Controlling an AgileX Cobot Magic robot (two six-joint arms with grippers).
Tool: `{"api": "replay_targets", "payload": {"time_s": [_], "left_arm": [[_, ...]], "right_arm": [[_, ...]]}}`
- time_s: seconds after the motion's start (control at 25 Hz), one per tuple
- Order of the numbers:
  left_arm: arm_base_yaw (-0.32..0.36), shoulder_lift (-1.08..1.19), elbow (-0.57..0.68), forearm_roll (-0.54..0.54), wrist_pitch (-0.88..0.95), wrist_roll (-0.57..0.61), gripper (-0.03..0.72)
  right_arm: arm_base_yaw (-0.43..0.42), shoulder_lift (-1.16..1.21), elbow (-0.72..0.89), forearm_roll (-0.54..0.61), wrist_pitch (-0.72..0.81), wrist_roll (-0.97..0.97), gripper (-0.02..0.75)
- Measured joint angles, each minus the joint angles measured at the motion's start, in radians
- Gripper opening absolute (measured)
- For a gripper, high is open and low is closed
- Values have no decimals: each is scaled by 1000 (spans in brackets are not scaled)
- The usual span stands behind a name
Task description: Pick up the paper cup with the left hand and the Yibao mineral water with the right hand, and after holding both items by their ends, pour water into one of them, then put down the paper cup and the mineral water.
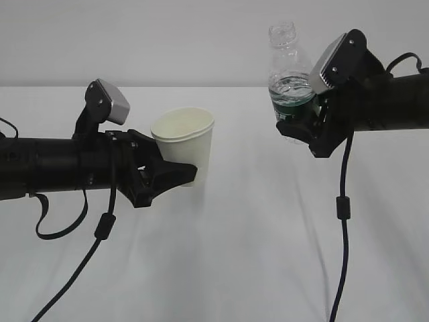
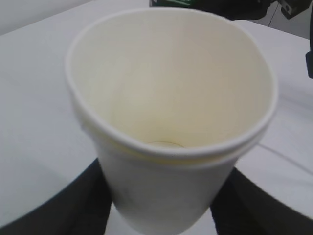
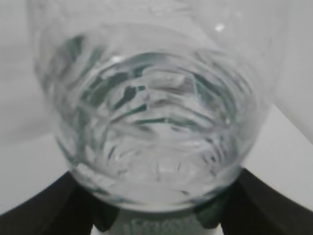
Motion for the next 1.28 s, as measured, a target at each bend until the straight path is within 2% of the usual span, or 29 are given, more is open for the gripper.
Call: {"api": "replay_targets", "payload": {"time_s": [0.36, 0.6, 0.8, 1.28], "left_arm": [[-7, 54, -9, 1, -8, 0, 417], [-82, 71, -92, 2, 12, -2, 417], [-107, 71, -156, 5, 40, -2, 417], [-127, 100, -158, 13, 53, -2, 417]], "right_arm": [[0, 0, 0, -60, 20, 0, 510], [0, 0, 0, -84, 27, -2, 509], [0, 0, 0, -121, 49, -8, 509], [0, 0, 0, -184, 68, -57, 509]]}}
